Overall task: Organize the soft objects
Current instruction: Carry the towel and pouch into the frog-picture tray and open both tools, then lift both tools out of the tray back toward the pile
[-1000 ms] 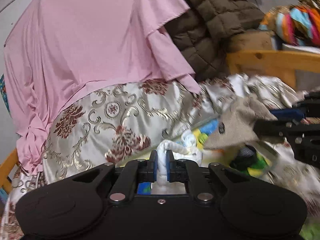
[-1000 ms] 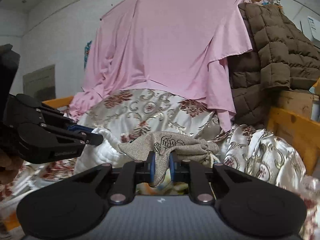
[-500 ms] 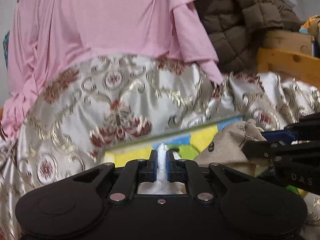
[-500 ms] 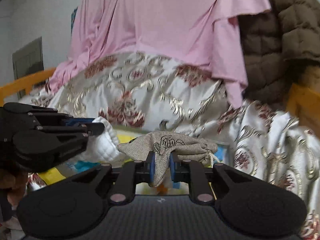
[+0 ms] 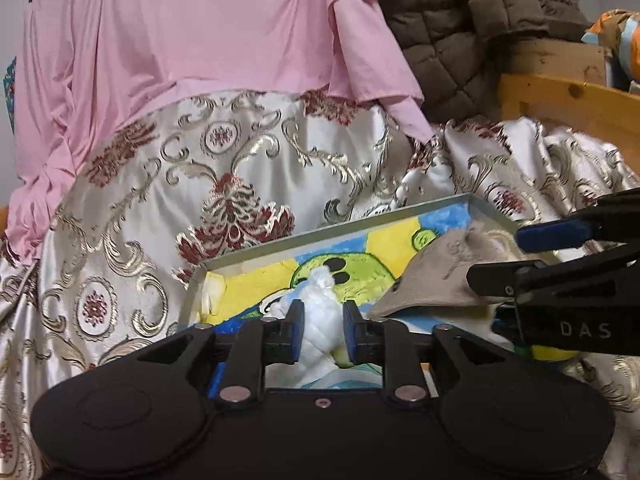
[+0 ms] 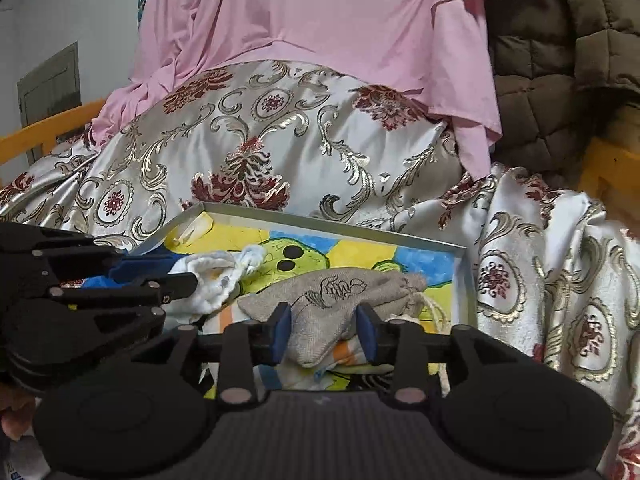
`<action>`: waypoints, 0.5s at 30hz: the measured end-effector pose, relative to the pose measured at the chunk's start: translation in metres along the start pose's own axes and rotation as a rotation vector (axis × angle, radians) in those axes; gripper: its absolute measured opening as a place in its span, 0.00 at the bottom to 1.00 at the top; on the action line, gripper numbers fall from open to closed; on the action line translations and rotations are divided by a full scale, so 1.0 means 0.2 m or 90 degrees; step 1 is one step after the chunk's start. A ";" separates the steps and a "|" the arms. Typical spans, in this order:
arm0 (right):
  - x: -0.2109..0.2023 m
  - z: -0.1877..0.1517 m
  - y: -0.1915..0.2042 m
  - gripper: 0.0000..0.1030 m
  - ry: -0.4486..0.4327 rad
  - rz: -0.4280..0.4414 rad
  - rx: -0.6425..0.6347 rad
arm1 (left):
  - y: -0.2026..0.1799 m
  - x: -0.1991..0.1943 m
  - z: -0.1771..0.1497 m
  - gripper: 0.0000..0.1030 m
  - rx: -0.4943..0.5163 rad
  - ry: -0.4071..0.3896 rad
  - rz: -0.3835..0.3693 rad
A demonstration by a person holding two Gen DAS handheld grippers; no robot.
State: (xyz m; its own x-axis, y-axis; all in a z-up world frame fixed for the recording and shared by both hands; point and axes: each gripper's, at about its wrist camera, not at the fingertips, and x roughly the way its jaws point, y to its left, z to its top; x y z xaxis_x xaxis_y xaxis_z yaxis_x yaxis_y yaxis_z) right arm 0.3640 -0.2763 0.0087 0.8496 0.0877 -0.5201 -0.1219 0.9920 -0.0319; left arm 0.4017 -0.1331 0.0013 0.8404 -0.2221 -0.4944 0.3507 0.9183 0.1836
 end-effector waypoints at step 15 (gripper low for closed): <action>-0.78 0.00 -0.04 0.93 -0.138 -0.024 0.059 | -0.08 -0.84 0.02 0.84 -0.002 -0.091 0.025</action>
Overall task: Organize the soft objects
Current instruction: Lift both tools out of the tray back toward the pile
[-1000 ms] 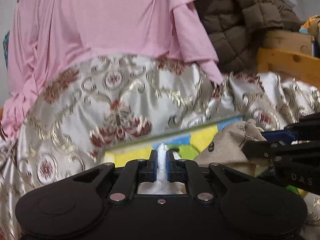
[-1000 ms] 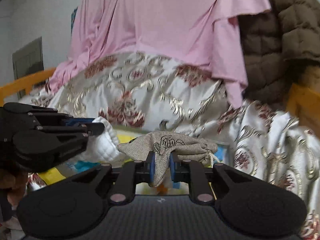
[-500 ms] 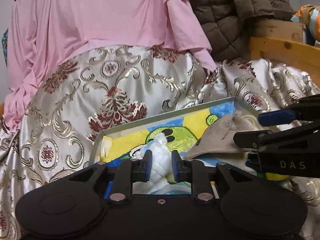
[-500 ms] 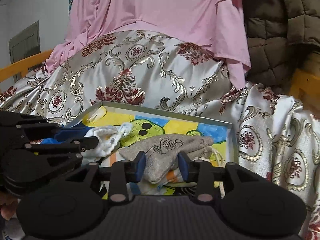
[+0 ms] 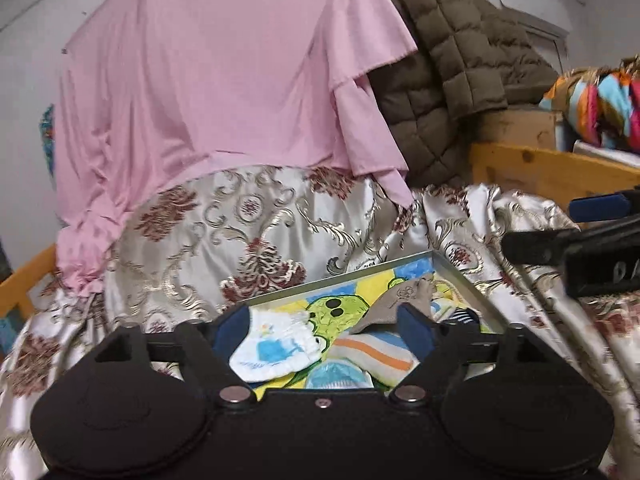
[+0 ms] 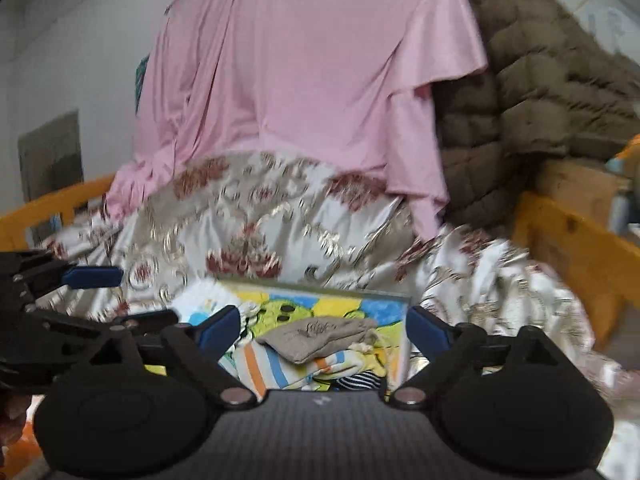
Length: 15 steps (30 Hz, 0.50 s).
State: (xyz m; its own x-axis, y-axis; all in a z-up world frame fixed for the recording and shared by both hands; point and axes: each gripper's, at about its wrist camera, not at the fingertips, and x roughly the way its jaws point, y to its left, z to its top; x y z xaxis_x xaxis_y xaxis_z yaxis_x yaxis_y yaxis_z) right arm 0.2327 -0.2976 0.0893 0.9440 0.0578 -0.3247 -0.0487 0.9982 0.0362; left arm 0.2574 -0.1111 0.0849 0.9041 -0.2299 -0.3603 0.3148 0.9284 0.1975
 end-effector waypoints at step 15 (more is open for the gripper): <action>-0.84 -0.31 0.12 1.00 -0.014 -0.025 0.001 | -0.26 -0.83 -0.35 0.94 0.147 -0.006 0.070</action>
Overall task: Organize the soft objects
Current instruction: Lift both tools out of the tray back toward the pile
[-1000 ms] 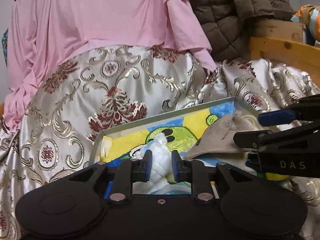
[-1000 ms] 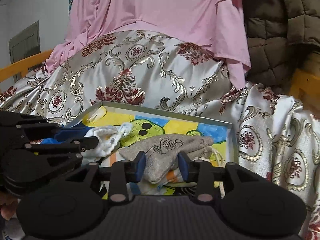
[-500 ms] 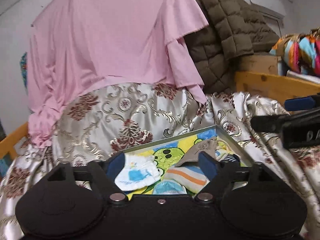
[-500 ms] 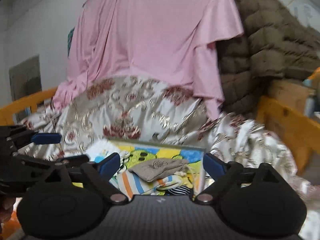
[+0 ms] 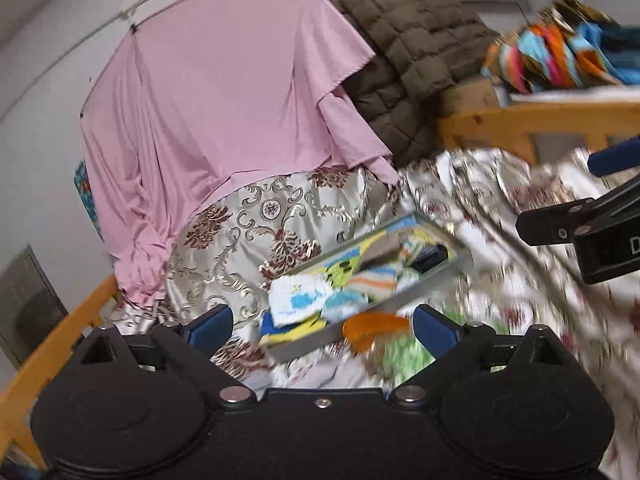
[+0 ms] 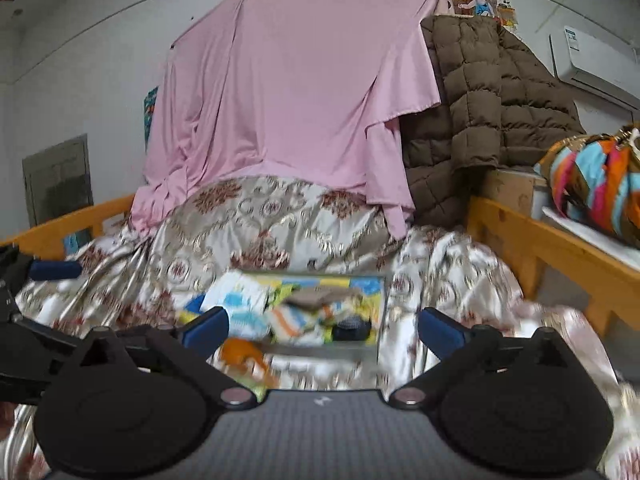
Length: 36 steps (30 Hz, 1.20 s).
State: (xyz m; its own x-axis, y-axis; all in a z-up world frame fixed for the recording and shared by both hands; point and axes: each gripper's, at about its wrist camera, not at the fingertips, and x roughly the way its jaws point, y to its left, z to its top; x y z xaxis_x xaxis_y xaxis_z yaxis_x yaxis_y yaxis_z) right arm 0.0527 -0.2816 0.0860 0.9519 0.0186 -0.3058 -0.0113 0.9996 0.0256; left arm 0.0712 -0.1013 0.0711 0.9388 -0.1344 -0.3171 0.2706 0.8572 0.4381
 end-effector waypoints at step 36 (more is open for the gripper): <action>-0.13 -0.54 0.10 1.00 0.232 -0.005 -0.002 | -0.13 -0.13 -0.55 0.98 0.109 0.178 0.068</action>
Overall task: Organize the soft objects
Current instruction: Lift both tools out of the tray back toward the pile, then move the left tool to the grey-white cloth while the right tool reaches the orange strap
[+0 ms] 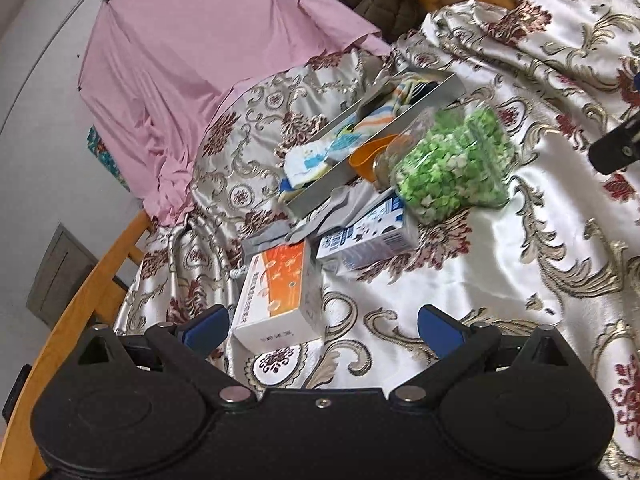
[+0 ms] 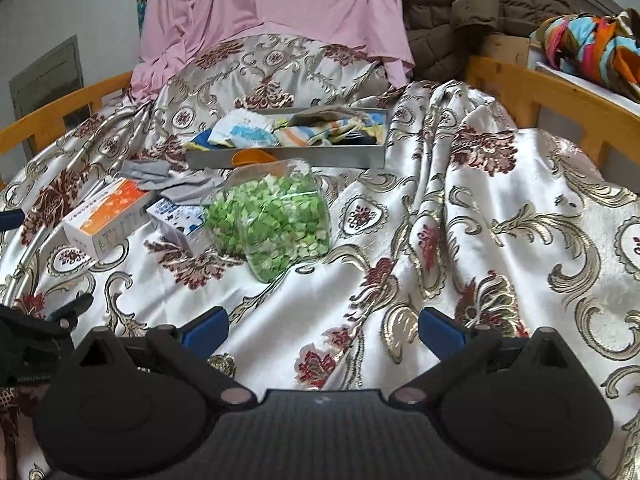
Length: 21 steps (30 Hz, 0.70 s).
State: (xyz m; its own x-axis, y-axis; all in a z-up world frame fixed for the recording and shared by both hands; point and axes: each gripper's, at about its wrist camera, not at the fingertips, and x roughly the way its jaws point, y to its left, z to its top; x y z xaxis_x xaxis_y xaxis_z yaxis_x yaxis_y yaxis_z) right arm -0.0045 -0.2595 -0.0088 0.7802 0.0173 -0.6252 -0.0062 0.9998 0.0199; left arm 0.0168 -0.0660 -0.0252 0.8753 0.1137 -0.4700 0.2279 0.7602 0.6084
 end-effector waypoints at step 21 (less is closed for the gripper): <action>0.05 0.01 0.04 1.00 0.003 0.029 -0.017 | 0.07 0.07 0.00 0.98 -0.043 0.028 0.045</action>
State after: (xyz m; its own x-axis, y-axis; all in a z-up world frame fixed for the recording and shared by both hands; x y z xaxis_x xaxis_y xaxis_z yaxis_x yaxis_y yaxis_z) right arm 0.0044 -0.2505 -0.0139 0.7754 0.0626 -0.6284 -0.0587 0.9979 0.0270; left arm 0.0322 -0.0532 -0.0232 0.8680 0.1958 -0.4564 0.1359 0.7903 0.5975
